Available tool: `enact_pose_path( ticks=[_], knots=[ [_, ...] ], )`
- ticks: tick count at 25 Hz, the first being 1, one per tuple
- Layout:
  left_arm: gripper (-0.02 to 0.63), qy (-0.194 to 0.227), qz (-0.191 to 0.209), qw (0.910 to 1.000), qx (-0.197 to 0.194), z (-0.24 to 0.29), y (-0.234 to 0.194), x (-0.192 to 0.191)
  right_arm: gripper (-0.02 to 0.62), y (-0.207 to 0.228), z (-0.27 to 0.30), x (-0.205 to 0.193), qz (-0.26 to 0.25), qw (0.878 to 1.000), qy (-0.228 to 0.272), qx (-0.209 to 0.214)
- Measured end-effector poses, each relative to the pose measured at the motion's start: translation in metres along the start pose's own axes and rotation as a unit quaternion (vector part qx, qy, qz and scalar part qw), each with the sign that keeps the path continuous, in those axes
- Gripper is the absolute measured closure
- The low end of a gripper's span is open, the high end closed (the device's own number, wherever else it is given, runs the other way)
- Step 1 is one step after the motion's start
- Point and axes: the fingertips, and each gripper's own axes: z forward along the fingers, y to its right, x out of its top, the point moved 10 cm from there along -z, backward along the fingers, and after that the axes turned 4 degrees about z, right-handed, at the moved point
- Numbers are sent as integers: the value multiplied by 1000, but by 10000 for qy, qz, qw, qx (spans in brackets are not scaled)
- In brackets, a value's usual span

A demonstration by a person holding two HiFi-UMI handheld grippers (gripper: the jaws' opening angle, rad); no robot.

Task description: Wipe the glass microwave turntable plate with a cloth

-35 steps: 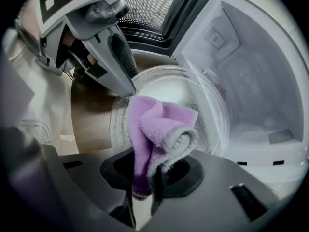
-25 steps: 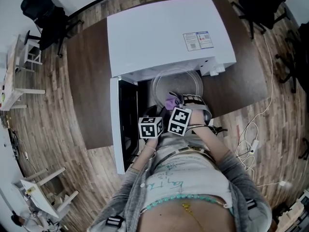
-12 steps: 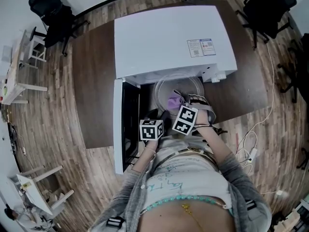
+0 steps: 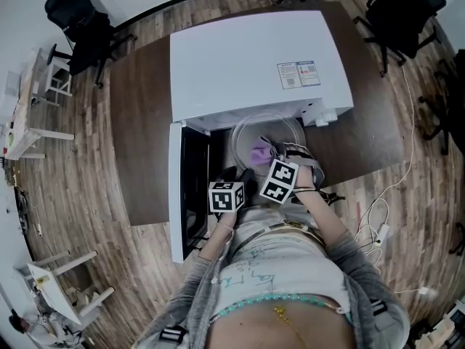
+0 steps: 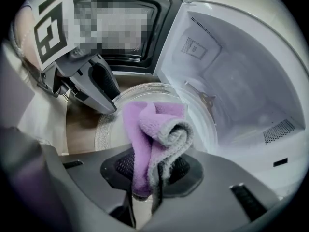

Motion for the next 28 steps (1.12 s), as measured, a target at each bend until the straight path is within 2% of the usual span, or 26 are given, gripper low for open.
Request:
enact_pose_path(
  ticks=[9, 12, 14, 16, 22, 25, 28],
  knots=[
    [419, -77, -168, 9998, -29, -1, -3, 1, 482, 11, -7, -11, 310, 9989, 322, 106],
    [431, -60, -492, 9985, -221, -1, -8, 2, 482, 19, -12, -17, 455, 9980, 442, 72],
    [464, 1, -830, 9958, -379, -2, -11, 0, 482, 26, -15, -22, 574, 9972, 484, 7],
    [469, 88, -1093, 9926, -530, -1, -13, -2, 482, 33, -18, -28, 732, 9959, 532, -18],
    [512, 266, -2218, 9687, -1085, 4, -21, -14, 482, 47, -26, -38, 1127, 9910, 719, 2],
    [535, 396, -2854, 9491, -1276, 6, -23, -20, 482, 49, -29, -43, 1126, 9908, 750, -29],
    [539, 473, -3093, 9408, -1303, 6, -22, -24, 482, 51, -33, -46, 1112, 9901, 852, -16]
  ],
)
